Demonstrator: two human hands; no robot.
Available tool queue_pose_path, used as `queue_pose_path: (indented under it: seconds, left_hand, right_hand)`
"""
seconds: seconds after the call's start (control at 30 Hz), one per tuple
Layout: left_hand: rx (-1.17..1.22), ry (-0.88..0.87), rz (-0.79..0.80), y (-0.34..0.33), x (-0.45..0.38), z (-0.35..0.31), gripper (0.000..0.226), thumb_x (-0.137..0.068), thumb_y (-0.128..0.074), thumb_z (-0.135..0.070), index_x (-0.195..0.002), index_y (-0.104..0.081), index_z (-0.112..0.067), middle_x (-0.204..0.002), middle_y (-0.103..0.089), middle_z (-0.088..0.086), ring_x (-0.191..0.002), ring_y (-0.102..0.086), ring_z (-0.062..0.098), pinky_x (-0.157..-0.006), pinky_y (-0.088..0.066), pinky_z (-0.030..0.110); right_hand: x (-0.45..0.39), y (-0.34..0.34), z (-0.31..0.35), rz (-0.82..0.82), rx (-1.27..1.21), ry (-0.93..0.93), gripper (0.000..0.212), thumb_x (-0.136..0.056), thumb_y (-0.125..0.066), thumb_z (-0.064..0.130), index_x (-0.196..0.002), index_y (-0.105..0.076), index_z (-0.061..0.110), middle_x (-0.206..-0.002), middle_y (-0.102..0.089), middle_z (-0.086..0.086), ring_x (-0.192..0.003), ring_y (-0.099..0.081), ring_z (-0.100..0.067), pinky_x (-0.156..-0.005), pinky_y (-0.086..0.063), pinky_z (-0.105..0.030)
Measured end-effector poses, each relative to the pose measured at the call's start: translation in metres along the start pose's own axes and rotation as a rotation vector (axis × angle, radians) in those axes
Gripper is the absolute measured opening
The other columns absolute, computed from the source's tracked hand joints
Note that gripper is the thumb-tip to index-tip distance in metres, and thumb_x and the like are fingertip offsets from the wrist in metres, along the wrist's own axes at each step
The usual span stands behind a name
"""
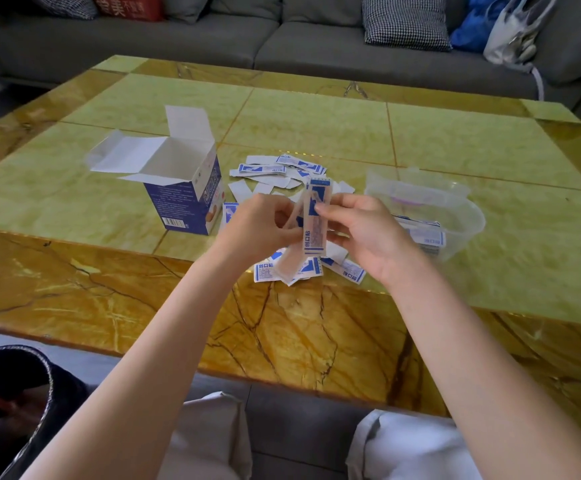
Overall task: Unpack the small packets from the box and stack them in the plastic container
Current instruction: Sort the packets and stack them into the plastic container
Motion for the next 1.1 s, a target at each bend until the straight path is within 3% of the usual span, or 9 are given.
queue_pose_path:
  seconds: [0.2,0.3,0.43,0.5,0.6,0.77,0.9,1.0,1.1]
  left_hand:
    - [-0.085,-0.004,-0.006,0.002,0.002,0.004,0.007,-0.081,-0.064,-0.014,-0.081,-0.065,-0.007,-0.06,-0.053,-0.004,-0.05,-0.041,0.005,-0.044,-0.03,0.01]
    - [0.093,0.074,-0.041,0.016,0.0,0.015,0.007,-0.083,-0.066,-0.018,-0.079,-0.067,-0.012,-0.054,-0.053,-0.013,-0.045,-0.044,-0.001,-0.048,-0.034,0.012]
    - [0.171,0.165,-0.042,0.02,0.0,0.026,0.02,-0.083,-0.066,-0.018,-0.086,-0.067,0.002,-0.064,-0.047,0.004,-0.056,-0.036,0.014,-0.056,-0.032,0.024]
    - [0.164,0.196,-0.054,0.02,0.0,0.032,0.021,-0.083,-0.065,-0.017,-0.086,-0.066,0.003,-0.065,-0.046,0.006,-0.056,-0.036,0.015,-0.055,-0.033,0.024]
    - [0.117,0.224,-0.079,0.024,0.0,0.038,0.007,-0.084,-0.064,-0.017,-0.08,-0.067,-0.012,-0.064,-0.053,0.001,-0.055,-0.042,0.013,-0.052,-0.035,0.022]
    - [-0.194,0.222,-0.076,0.025,-0.001,0.042,0.02,-0.085,-0.061,-0.019,-0.101,-0.069,-0.011,-0.094,-0.067,0.006,-0.077,-0.055,0.018,-0.066,-0.041,0.028]
    - [-0.245,0.146,-0.067,0.021,-0.001,0.03,0.016,-0.085,-0.061,-0.019,-0.097,-0.07,-0.013,-0.09,-0.066,0.003,-0.077,-0.055,0.017,-0.064,-0.041,0.026]
    - [-0.166,0.094,-0.059,0.019,-0.002,0.02,0.01,-0.083,-0.065,-0.023,-0.087,-0.069,-0.015,-0.085,-0.065,0.0,-0.074,-0.057,0.016,-0.06,-0.043,0.025]
    - [-0.068,0.053,-0.125,0.026,-0.001,0.017,0.006,-0.083,-0.064,-0.016,-0.086,-0.069,-0.015,-0.083,-0.067,-0.002,-0.061,-0.055,0.004,-0.054,-0.044,0.015]
  right_hand:
    - [-0.001,0.022,0.008,-0.207,-0.064,0.083,0.011,-0.082,-0.064,0.0,-0.081,-0.062,0.011,-0.079,-0.066,-0.009,-0.079,-0.059,-0.027,-0.08,-0.047,-0.04]
    - [0.0,0.029,0.013,-0.29,0.139,0.142,0.013,-0.082,-0.065,0.003,-0.079,-0.06,0.015,-0.083,-0.068,-0.009,-0.08,-0.065,-0.028,-0.076,-0.053,-0.041]
    - [0.005,0.022,0.032,-0.319,0.524,0.3,0.007,-0.082,-0.066,0.008,-0.084,-0.063,0.013,-0.088,-0.069,-0.007,-0.083,-0.066,-0.023,-0.077,-0.055,-0.037]
    - [0.01,0.006,0.042,-0.254,0.77,0.392,0.003,-0.083,-0.066,0.011,-0.086,-0.065,0.012,-0.082,-0.066,-0.003,-0.078,-0.061,-0.021,-0.072,-0.049,-0.029]
    - [0.011,-0.016,0.032,-0.041,1.04,0.36,0.006,-0.085,-0.062,0.013,-0.086,-0.066,0.017,-0.076,-0.059,0.004,-0.069,-0.054,-0.014,-0.06,-0.04,-0.021]
    - [0.009,-0.007,0.019,-0.009,1.309,0.225,0.016,-0.087,-0.06,0.013,-0.101,-0.065,0.019,-0.107,-0.057,-0.002,-0.074,-0.05,-0.011,-0.062,-0.036,-0.02]
    - [0.015,-0.025,0.032,0.084,1.198,0.376,0.011,-0.088,-0.06,0.021,-0.097,-0.065,0.016,-0.124,-0.05,0.003,-0.114,-0.045,-0.015,-0.087,-0.029,-0.022]
    - [0.014,-0.042,0.026,0.111,1.13,0.436,0.014,-0.089,-0.06,0.019,-0.099,-0.066,0.012,-0.093,-0.06,0.005,-0.085,-0.055,-0.011,-0.07,-0.037,-0.018]
    - [0.019,-0.027,0.051,-0.121,1.024,0.586,0.013,-0.09,-0.057,0.012,-0.1,-0.064,0.009,-0.085,-0.063,0.001,-0.071,-0.054,-0.014,-0.057,-0.034,-0.013]
Point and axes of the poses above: each hand's wrist, its own x-axis away from the middle knuckle, its own y-axis out of the back of the hand, z = x × y, the point moved 10 cm from there along -x, towards the middle knuckle
